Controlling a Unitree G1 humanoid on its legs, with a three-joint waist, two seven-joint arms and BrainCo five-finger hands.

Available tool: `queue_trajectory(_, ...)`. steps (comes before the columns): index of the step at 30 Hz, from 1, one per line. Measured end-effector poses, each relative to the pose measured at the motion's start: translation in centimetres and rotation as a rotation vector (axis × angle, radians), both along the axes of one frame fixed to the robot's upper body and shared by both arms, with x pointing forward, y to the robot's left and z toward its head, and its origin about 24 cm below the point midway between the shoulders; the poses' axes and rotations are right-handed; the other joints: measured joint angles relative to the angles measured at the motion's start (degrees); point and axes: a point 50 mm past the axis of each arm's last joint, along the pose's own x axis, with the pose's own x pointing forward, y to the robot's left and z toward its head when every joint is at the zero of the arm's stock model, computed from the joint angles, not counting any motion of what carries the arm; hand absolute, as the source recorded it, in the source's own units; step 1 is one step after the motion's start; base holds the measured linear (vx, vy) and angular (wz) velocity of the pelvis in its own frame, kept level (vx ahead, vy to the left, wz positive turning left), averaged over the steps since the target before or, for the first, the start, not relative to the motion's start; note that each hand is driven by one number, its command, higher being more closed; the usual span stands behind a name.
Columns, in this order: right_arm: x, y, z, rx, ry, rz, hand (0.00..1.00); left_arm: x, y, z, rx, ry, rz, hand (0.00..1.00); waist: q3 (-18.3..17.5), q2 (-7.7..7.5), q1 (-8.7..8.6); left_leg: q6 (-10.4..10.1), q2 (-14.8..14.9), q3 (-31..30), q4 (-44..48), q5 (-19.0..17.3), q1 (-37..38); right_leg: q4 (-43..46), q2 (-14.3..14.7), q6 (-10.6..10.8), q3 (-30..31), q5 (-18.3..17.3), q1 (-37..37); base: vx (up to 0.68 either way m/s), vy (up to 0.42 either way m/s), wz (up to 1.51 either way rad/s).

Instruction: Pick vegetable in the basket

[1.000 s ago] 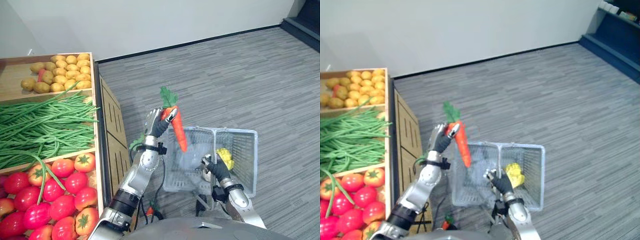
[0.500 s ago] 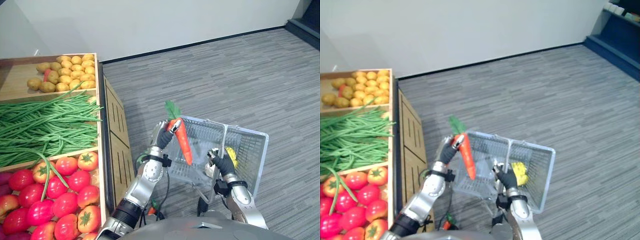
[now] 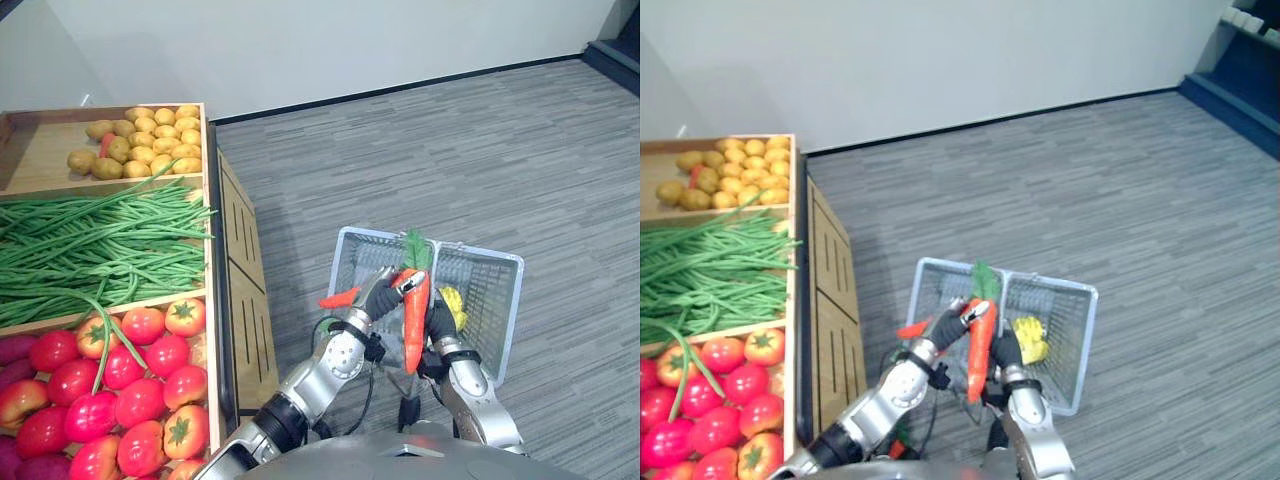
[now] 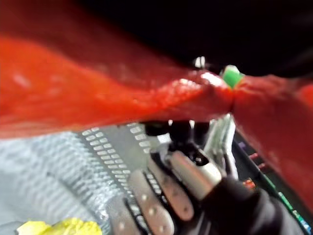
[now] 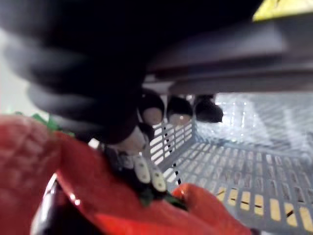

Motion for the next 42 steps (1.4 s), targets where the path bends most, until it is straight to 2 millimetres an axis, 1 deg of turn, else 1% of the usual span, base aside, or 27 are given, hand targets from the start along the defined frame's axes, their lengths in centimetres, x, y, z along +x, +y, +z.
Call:
queue_trajectory(3, -0.3, 0.1, -0.2, 0.042, 0.025, 0.014, 1.0, 0.7, -0.2, -0.3, 0.05, -0.004, -0.021, 1.0, 0.34, -0.41, -0.17, 0.03, -0.03, 0.04, -0.01, 0.02, -0.01, 0.0, -0.02, -0.04, 0.03, 0.07, -0.05, 0.0, 0.0, 0.0)
queue_trajectory(4, -0.3, 0.1, -0.3, 0.065, 0.036, 0.013, 1.0, 0.8, -0.4, -0.4, 0.062, -0.007, -0.03, 0.0, 0.48, -0.63, -0.19, 0.03, -0.03, 0.06, -0.02, 0.02, -0.01, 0.0, -0.01, -0.06, 0.08, 0.1, -0.08, 0.0, 0.0, 0.0)
queue_trajectory(7, -0.8, 0.3, -0.5, 0.12, 0.072, 0.033, 1.0, 1.2, -0.6, -0.6, 0.093, -0.015, -0.047, 0.0, 0.87, -1.02, -0.35, 0.03, -0.03, 0.43, -0.04, 0.02, -0.02, 0.0, 0.04, -0.15, 0.44, 0.21, -0.31, 0.0, 0.013, -0.07)
queue_trajectory(10, -0.8, 0.9, 0.2, 0.196, 0.071, 0.051, 1.0, 2.0, -0.6, -0.3, 0.1, -0.054, -0.043, 0.0, 2.64, -1.28, -0.37, 0.03, -0.06, 1.56, -0.04, 0.02, -0.08, -0.01, 0.11, -0.2, 1.55, 0.59, -0.98, -0.02, 0.013, -0.18)
queue_trajectory(12, -1.0, 1.1, 0.3, 0.226, 0.078, 0.063, 1.0, 2.5, -0.6, -0.1, 0.117, -0.076, -0.046, 0.0, 3.89, -1.33, -1.16, 0.01, -0.08, 2.04, -0.12, 0.0, -0.15, -0.01, 0.16, -0.21, 1.94, 0.67, -1.38, -0.02, 0.013, -0.13)
queue_trajectory(15, -1.0, 1.0, 0.3, 0.223, 0.077, 0.071, 1.0, 2.8, -0.3, -0.2, 0.115, -0.065, -0.025, 0.0, 4.33, -1.34, -1.77, -0.04, -0.03, 3.14, -0.62, -0.02, 0.03, -0.01, 0.39, -0.29, 2.6, 0.63, -2.02, 0.01, 0.004, -0.19)
queue_trajectory(17, -0.9, 0.8, 0.4, 0.217, 0.069, 0.081, 1.0, 3.0, -0.1, -0.3, 0.112, -0.056, -0.004, 0.0, 4.4, -1.25, -2.39, -0.04, -0.02, 3.54, -0.75, -0.03, 0.08, -0.01, 0.59, -0.28, 3.34, 0.71, -2.27, 0.04, 0.01, -0.14)
queue_trajectory(19, -0.8, 0.3, 0.5, 0.21, 0.055, 0.076, 1.0, 3.5, 0.6, -0.4, 0.117, -0.038, 0.038, 0.0, 4.49, -1.27, -2.76, -0.05, -0.01, 3.92, -0.91, -0.04, 0.21, -0.02, 0.66, -0.22, 3.54, 0.76, -2.41, 0.03, 0.008, -0.11)
queue_trajectory(21, -0.7, -0.5, 0.9, 0.188, 0.026, 0.059, 1.0, 4.2, 2.0, -0.9, 0.137, -0.005, 0.109, 0.0, 5.02, -1.26, -3.19, -0.07, -0.02, 4.06, -0.98, -0.06, 0.61, -0.02, 0.71, -0.14, 3.77, 0.81, -2.19, 0.02, 0.009, -0.08)
queue_trajectory(22, -0.8, -0.6, 1.0, 0.174, 0.013, 0.068, 1.0, 4.4, 2.3, -0.7, 0.154, -0.035, 0.105, 0.0, 5.7, -1.22, -3.25, -0.06, -0.01, 4.18, -1.02, -0.17, 1.14, -0.02, 0.75, -0.14, 3.93, 0.81, -1.78, 0.0, 0.013, -0.07)
queue_trajectory(25, -1.4, -1.5, 0.6, 0.157, 0.017, 0.026, 1.0, 4.5, 3.0, -1.0, 0.162, -0.021, 0.136, 0.0, 5.89, -1.23, -3.43, -0.09, -0.02, 4.35, -1.06, -0.38, 1.44, -0.05, 0.77, 0.06, 3.94, 0.69, -1.57, 0.0, 0.007, -0.03)
queue_trajectory(26, -1.6, -1.9, 0.4, 0.123, 0.016, 0.034, 1.0, 4.4, 3.1, -1.1, 0.17, -0.026, 0.135, 0.0, 6.6, -1.22, -3.66, -0.24, 0.02, 4.53, -1.07, -0.51, 2.24, -0.05, 0.78, 0.25, 3.9, 0.54, -0.84, -0.01, 0.012, -0.04)
queue_trajectory(27, -1.6, -2.1, 0.4, 0.112, 0.017, 0.034, 1.0, 4.4, 3.1, -1.1, 0.17, -0.024, 0.136, 0.0, 6.75, -1.19, -4.03, -0.36, 0.04, 4.54, -1.08, -0.6, 2.45, -0.05, 0.78, 0.28, 3.85, 0.42, -0.59, 0.0, 0.0, 0.0)
queue_trajectory(28, -1.7, -2.3, 0.1, 0.094, 0.023, 0.027, 1.0, 4.2, 3.2, -1.3, 0.173, -0.022, 0.138, 0.0, 6.81, -1.11, -4.86, -0.54, 0.13, 4.55, -1.07, -0.71, 2.55, -0.05, 0.82, 0.3, 3.73, 0.16, -0.47, 0.0, 0.0, 0.0)
queue_trajectory(29, -1.9, -2.6, -0.3, 0.093, 0.038, 0.011, 1.0, 4.2, 3.4, -1.3, 0.165, -0.021, 0.145, 0.0, 6.96, -0.92, -5.08, -0.64, 0.22, 4.65, -1.07, -0.78, 2.6, -0.05, 0.92, 0.48, 3.76, -0.07, -0.46, 0.0, -0.007, -0.04)
queue_trajectory(30, -1.9, -3.0, -0.7, 0.095, 0.053, -0.022, 1.0, 4.4, 3.8, -1.3, 0.16, -0.014, 0.171, 0.0, 7.09, -0.74, -5.46, -0.75, 0.37, 4.7, -1.05, -0.84, 2.63, -0.05, 1.07, 0.71, 3.81, -0.47, -0.48, 0.0, -0.016, -0.07)
queue_trajectory(32, -1.6, -5.0, -1.2, 0.088, 0.067, -0.133, 1.0, 4.9, 5.9, -1.5, 0.156, 0.001, 0.262, 0.0, 7.34, -0.24, -6.06, -0.95, 0.87, 4.93, -0.96, -0.96, 2.69, -0.05, 1.56, 0.51, 3.93, -0.71, -0.5, 0.02, -0.039, -0.06)
queue_trajectory(33, -1.6, -5.8, -1.5, 0.083, 0.076, -0.178, 1.0, 5.1, 6.7, -1.5, 0.163, 0.008, 0.297, 0.0, 7.4, 0.06, -6.01, -1.12, 1.15, 4.93, -0.91, -1.06, 2.78, -0.05, 1.81, 0.53, 3.89, -0.84, -0.38, 0.05, -0.058, 0.01)
queue_trajectory(34, -1.8, -6.8, -1.9, 0.073, 0.087, -0.225, 1.0, 5.2, 8.2, -2.0, 0.181, 0.025, 0.357, 0.0, 7.53, 0.52, -6.06, -1.27, 1.57, 4.8, -0.89, -1.14, 3.21, -0.05, 2.19, 0.31, 3.65, -0.98, 0.07, 0.05, -0.045, 0.01)
queue_trajectory(36, -2.5, -8.6, -2.4, 0.048, 0.103, -0.307, 1.0, 4.6, 11.1, -3.1, 0.23, 0.07, 0.447, 0.0, 7.42, 1.27, -6.3, -1.91, 2.32, 4.89, -0.96, -1.55, 3.97, -0.04, 3.01, 0.23, 3.68, -1.06, 0.68, 0.06, -0.035, -0.04)
queue_trajectory(37, -2.8, -9.0, -2.5, 0.042, 0.107, -0.328, 1.0, 4.5, 11.8, -3.2, 0.239, 0.075, 0.464, 0.0, 7.41, 1.32, -6.32, -2.0, 2.44, 4.88, -1.0, -1.6, 3.97, -0.04, 3.14, 0.19, 3.66, -1.12, 0.66, 0.06, -0.022, -0.06)
queue_trajectory(39, -3.6, -11.0, -3.4, 0.009, 0.148, -0.422, 1.0, 4.1, 14.0, -2.9, 0.251, 0.06, 0.524, 0.0, 7.45, 1.31, -6.3, -2.08, 2.62, 4.72, -1.14, -1.65, 4.0, -0.04, 3.37, 0.17, 3.37, -1.1, 0.64, 0.05, -0.002, -0.01)
queue_trajectory(42, -4.4, -12.8, -4.6, -0.025, 0.212, -0.519, 1.0, 3.7, 14.6, -2.0, 0.215, 0.017, 0.548, 0.0, 7.41, 1.37, -6.2, -2.1, 2.29, 4.1, -1.18, -1.7, 4.6, -0.05, 3.01, 0.19, 2.94, -1.08, 1.33, 0.02, 0.037, 0.02)
